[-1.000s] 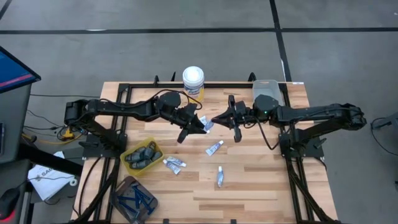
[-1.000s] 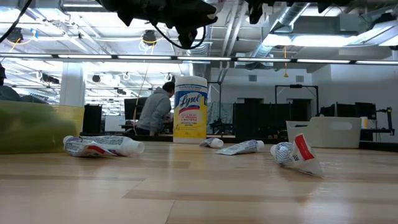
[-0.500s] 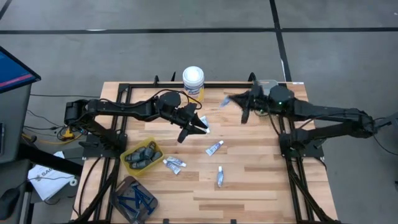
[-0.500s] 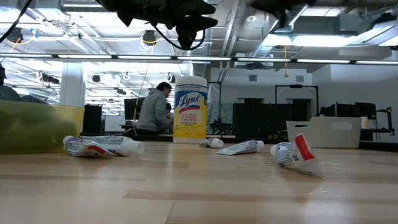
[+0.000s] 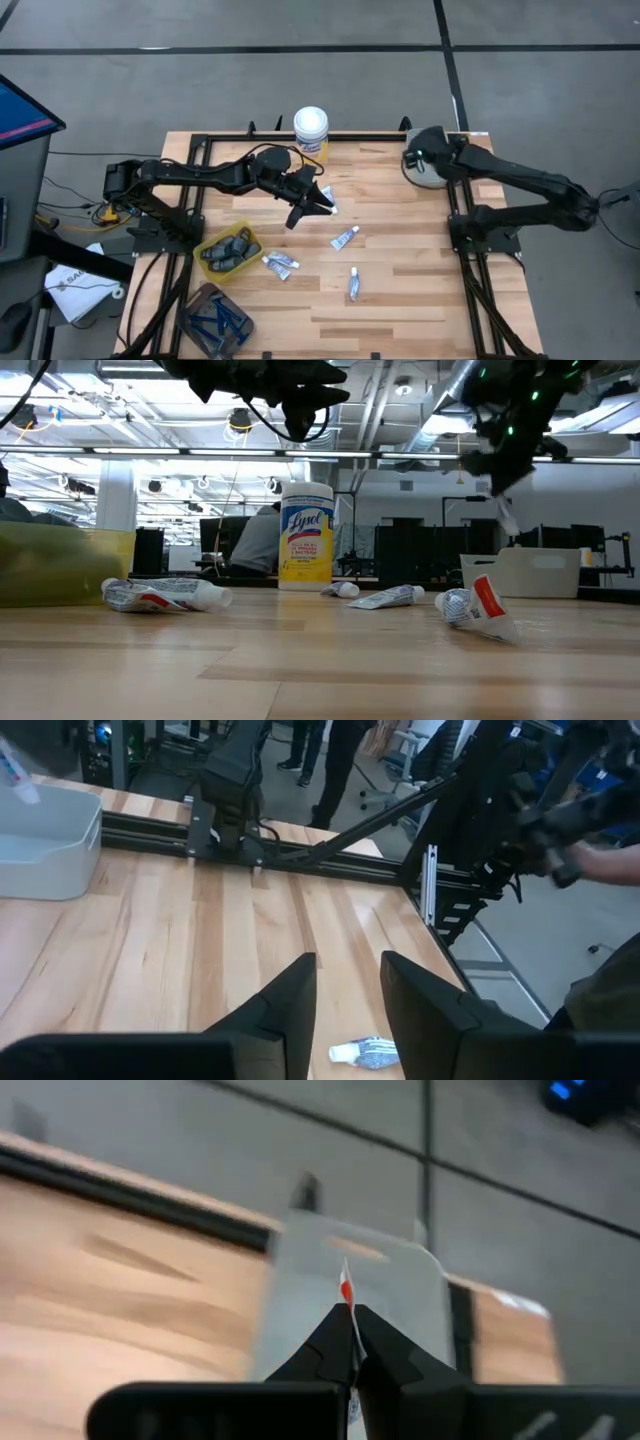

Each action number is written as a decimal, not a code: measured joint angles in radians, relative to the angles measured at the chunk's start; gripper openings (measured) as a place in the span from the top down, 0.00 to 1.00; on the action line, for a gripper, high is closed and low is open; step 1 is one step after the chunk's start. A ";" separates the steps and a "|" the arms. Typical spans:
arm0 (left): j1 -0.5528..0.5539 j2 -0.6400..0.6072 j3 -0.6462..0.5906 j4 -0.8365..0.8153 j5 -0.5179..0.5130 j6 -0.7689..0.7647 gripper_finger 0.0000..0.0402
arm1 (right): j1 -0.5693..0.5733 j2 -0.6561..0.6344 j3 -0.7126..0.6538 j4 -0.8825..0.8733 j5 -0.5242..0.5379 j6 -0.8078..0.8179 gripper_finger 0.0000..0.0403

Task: Pick & Place Travel size toiletries
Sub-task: Put the white toothpaste into the gray bin

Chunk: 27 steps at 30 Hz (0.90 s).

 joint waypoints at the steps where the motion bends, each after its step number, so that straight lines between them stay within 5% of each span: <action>1: 0.000 0.000 0.000 0.000 0.000 -0.005 0.73 | -0.030 0.022 0.000 -0.012 -0.001 0.000 1.00; 12: 0.000 0.000 0.000 0.001 0.000 -0.040 0.73 | -0.239 0.289 0.000 0.033 -0.184 -0.128 1.00; 27: 0.000 0.000 0.000 0.001 0.003 -0.084 0.73 | -0.311 0.430 0.000 0.069 -0.320 -0.180 0.99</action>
